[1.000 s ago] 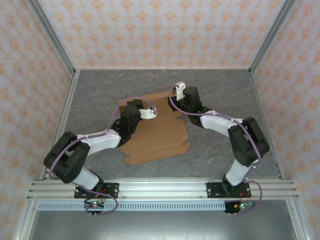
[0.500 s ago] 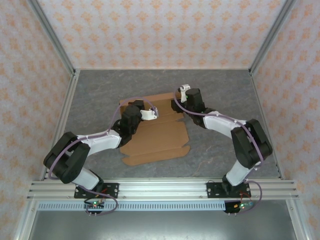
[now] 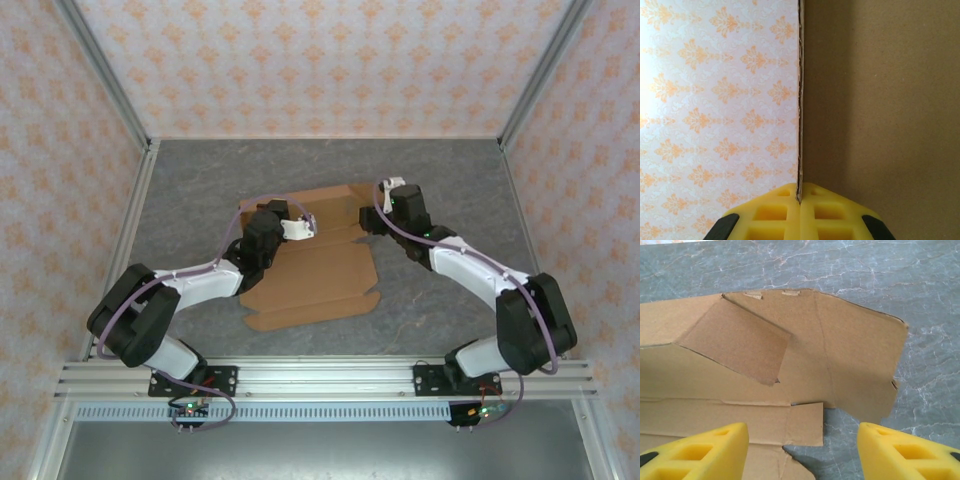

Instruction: Fold the paper box

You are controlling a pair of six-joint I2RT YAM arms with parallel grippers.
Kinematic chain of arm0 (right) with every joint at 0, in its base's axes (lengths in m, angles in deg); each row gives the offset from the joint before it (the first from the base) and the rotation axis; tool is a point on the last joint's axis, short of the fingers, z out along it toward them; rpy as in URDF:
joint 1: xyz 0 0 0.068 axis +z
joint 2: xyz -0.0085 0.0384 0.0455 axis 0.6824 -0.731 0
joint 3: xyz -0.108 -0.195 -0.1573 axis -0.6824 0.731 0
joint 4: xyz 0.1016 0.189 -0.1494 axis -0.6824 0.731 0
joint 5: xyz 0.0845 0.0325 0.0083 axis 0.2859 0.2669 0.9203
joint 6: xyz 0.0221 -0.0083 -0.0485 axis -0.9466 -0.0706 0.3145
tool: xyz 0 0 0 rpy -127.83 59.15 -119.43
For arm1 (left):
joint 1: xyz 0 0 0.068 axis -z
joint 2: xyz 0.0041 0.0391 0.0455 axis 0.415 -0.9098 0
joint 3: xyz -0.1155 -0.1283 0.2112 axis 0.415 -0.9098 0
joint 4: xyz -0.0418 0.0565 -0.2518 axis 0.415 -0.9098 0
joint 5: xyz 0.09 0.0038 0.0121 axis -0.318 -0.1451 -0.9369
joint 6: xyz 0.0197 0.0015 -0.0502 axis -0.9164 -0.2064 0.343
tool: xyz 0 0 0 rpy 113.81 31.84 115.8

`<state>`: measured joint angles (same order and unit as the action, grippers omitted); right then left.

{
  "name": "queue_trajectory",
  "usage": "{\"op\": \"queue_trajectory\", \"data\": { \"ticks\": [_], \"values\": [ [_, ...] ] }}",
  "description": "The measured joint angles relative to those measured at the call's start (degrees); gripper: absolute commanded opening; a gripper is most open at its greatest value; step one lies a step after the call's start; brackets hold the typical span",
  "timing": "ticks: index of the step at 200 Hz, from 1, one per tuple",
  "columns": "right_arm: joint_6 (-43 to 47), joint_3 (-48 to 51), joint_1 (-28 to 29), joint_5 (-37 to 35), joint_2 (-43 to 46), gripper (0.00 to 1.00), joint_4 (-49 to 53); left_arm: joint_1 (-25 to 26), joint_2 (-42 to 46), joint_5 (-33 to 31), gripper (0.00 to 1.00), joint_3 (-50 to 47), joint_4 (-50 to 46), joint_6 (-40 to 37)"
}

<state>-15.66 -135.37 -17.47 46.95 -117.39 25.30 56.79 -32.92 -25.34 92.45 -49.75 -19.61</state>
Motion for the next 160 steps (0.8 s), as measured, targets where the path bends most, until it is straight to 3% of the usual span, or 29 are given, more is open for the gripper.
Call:
{"op": "queue_trajectory", "data": {
  "ticks": [80, 160],
  "values": [
    [-18.9, 5.0, 0.3, 0.1, -9.1, 0.47, -4.5, 0.0, 0.0, 0.0, 0.00, 0.0, -0.1, 0.0],
    [-25.5, 2.6, 0.5, -1.9, -19.2, 0.35, -11.3, 0.0, 0.0, 0.0, 0.00, 0.0, -0.1, 0.1]
  ]
}}
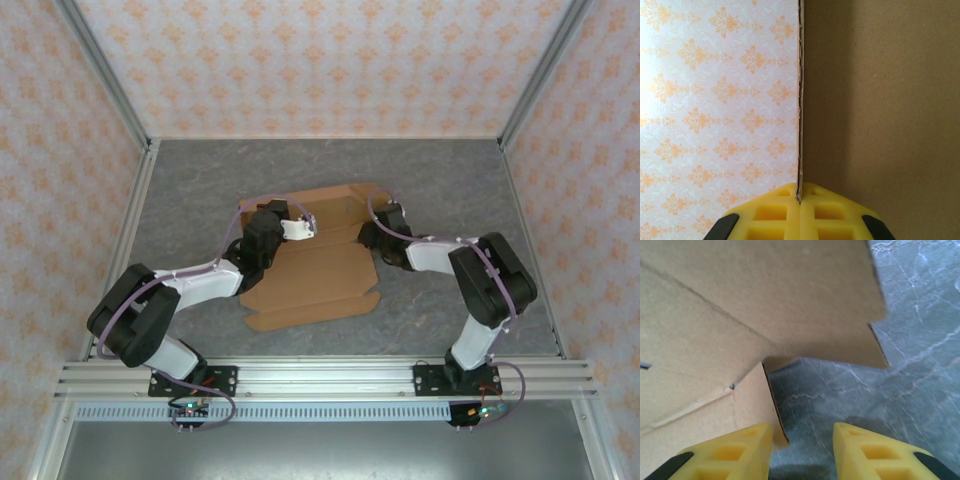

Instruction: Fold the paper box

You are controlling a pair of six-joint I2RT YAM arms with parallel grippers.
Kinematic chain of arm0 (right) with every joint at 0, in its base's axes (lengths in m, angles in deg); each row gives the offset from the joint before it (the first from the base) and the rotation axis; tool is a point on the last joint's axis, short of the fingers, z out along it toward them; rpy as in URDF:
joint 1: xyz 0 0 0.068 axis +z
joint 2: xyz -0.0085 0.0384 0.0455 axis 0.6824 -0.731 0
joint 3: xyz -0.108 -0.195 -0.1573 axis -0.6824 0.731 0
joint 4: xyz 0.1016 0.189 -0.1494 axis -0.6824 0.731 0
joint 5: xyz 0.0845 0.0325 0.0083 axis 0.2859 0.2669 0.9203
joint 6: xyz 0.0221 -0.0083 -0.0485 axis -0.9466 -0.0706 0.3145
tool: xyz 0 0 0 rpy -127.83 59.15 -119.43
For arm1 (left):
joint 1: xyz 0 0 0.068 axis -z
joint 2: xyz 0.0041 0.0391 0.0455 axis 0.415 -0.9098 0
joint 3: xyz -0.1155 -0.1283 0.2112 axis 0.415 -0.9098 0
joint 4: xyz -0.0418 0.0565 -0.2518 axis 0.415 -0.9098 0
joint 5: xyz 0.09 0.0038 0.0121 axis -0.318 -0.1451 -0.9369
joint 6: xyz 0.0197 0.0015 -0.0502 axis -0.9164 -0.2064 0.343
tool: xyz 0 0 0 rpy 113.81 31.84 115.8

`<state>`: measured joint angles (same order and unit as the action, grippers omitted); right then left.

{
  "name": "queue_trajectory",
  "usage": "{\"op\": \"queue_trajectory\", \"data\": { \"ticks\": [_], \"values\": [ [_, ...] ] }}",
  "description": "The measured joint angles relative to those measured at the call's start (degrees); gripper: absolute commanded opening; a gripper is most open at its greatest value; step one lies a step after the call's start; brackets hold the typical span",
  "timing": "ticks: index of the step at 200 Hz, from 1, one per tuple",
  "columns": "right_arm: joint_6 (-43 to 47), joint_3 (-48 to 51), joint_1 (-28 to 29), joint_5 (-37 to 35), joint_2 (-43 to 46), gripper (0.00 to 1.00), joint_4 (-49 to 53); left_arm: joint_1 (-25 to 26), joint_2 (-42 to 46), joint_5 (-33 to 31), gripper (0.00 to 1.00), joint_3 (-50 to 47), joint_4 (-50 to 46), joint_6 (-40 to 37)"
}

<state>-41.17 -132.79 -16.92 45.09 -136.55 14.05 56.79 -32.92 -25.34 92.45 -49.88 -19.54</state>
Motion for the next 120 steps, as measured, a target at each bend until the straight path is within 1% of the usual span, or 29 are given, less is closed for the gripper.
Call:
{"op": "queue_trajectory", "data": {
  "ticks": [36, 94, 120],
  "values": [
    [0.2, -1.6, 0.8, 0.1, -1.5, 0.27, -2.0, 0.0, 0.0, 0.0, 0.00, 0.0, 0.0, 0.1],
    [0.7, -1.8, 1.5, 1.1, -1.6, 0.18, -4.9, 0.0, 0.0, 0.0, 0.00, 0.1, -0.1, 0.1],
    [0.7, -1.6, 2.0, 2.2, -1.6, 0.16, -6.9, 0.0, 0.0, 0.0, 0.00, 0.2, -0.3, 0.1]
  ]
}}
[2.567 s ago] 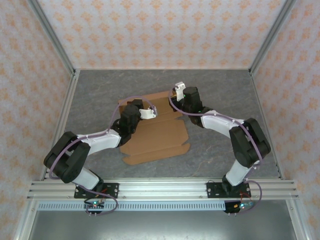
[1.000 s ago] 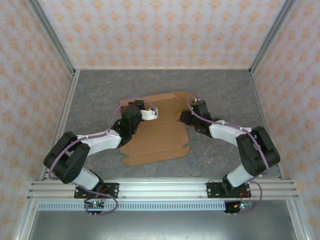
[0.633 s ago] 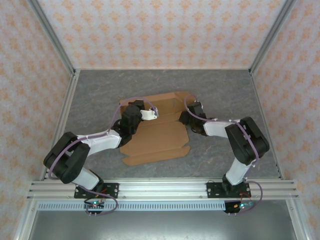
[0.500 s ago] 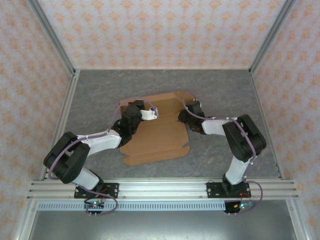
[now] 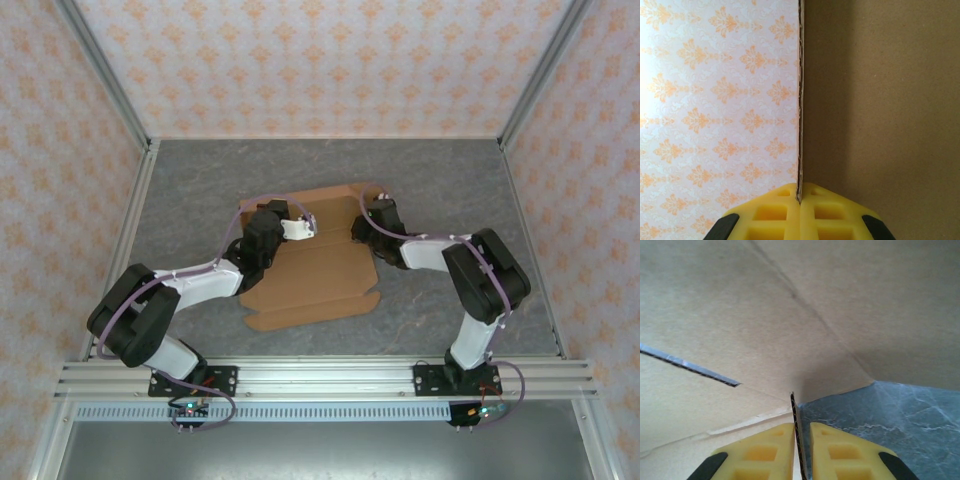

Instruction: Fold the paper box

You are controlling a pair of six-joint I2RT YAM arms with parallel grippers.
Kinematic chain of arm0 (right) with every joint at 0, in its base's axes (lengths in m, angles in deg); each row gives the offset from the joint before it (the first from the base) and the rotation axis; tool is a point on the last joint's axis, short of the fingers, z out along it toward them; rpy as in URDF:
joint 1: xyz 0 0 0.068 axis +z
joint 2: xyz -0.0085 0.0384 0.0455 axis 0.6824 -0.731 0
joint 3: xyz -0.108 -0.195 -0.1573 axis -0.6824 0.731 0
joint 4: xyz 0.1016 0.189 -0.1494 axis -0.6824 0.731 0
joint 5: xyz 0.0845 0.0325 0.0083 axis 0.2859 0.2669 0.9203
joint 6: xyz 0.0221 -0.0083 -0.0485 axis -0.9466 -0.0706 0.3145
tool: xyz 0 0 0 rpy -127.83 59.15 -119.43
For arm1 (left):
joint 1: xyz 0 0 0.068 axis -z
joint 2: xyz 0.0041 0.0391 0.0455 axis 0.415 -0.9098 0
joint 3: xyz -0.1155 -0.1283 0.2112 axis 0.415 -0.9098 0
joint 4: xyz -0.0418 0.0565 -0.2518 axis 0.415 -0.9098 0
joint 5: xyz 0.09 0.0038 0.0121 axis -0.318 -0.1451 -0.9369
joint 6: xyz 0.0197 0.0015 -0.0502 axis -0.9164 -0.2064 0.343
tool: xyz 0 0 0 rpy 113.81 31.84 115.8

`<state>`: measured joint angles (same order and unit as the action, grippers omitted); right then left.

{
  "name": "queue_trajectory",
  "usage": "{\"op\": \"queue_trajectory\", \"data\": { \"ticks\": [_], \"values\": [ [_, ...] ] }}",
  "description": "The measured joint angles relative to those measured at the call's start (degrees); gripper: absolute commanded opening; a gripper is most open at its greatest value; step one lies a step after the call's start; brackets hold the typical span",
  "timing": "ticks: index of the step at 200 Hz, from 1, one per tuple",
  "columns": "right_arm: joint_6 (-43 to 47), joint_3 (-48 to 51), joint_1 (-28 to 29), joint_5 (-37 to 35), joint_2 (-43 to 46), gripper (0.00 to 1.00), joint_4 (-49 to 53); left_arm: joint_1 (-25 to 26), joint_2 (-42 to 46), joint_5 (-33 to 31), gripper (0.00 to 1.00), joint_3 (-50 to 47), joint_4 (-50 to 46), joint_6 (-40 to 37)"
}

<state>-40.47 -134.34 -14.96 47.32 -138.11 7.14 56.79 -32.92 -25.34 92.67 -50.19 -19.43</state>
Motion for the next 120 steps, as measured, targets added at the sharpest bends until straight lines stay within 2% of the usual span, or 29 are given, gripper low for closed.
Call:
{"op": "queue_trajectory", "data": {
  "ticks": [71, 120],
  "values": [
    [-1.6, 1.7, 0.8, 1.4, -0.3, 0.15, -4.8, 0.0, 0.0, 0.0, 0.00, 0.1, -0.2, 0.0],
    [-3.2, 2.5, 1.1, 2.9, -1.9, 0.21, -9.4, 0.0, 0.0, 0.0, 0.00, 0.1, -0.2, 0.2]
  ]
}}
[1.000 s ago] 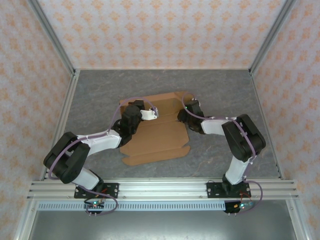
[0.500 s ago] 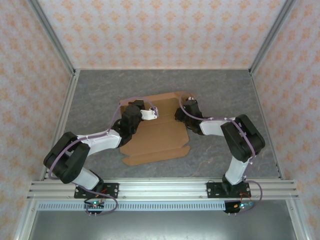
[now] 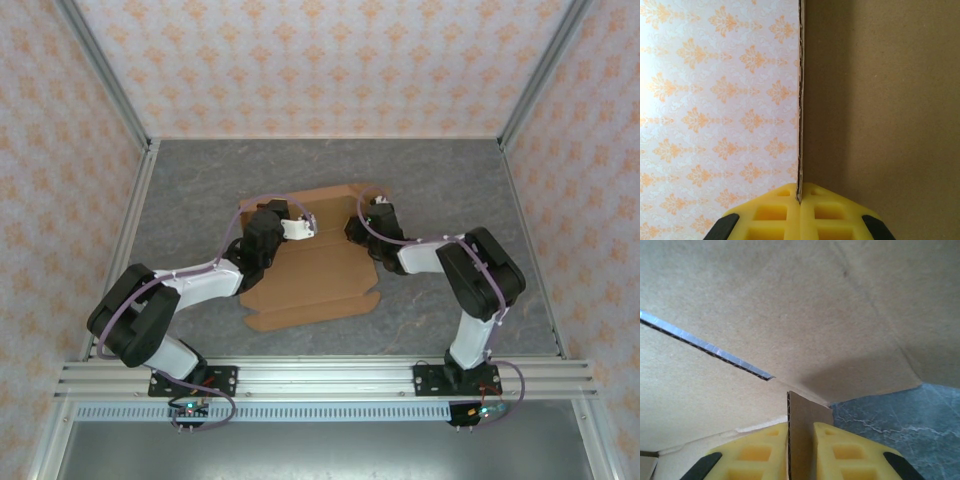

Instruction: Fold the paper box

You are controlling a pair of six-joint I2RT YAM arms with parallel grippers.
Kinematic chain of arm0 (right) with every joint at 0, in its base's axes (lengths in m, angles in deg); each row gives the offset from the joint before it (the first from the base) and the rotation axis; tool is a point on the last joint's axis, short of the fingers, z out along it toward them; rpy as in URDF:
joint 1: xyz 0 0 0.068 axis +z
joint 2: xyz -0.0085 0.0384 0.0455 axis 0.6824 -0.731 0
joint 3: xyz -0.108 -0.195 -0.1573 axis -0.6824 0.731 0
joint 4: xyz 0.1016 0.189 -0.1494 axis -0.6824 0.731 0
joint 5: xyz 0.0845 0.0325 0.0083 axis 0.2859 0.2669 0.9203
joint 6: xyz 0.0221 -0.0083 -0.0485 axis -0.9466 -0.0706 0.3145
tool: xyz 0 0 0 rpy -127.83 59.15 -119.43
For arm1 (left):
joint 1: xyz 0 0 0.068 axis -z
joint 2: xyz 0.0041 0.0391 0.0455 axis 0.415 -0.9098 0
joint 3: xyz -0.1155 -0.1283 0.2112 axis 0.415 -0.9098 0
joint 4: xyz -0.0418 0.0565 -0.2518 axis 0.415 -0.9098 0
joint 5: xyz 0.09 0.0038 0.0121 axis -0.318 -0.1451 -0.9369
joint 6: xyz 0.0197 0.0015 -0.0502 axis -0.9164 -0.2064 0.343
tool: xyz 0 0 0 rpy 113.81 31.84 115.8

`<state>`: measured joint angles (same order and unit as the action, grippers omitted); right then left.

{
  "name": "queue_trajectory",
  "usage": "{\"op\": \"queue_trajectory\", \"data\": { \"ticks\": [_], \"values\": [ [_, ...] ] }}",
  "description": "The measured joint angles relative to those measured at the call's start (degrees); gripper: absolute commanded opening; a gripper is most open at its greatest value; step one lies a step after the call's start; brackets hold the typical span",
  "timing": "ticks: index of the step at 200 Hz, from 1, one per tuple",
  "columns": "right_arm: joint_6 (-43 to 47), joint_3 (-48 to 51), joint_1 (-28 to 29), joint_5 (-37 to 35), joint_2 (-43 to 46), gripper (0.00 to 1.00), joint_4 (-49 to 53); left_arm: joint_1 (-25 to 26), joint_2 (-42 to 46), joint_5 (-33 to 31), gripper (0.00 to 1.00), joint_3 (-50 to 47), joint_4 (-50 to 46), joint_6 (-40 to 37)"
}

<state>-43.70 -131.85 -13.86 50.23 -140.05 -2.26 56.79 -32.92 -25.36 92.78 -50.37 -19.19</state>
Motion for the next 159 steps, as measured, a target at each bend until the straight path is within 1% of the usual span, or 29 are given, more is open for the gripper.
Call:
{"op": "queue_trajectory", "data": {
  "ticks": [159],
  "values": [
    [-2.3, 0.0, 2.7, 0.7, -3.5, 0.35, -5.1, 0.0, 0.0, 0.0, 0.00, 0.0, 0.0, 0.1]
  ]
}}
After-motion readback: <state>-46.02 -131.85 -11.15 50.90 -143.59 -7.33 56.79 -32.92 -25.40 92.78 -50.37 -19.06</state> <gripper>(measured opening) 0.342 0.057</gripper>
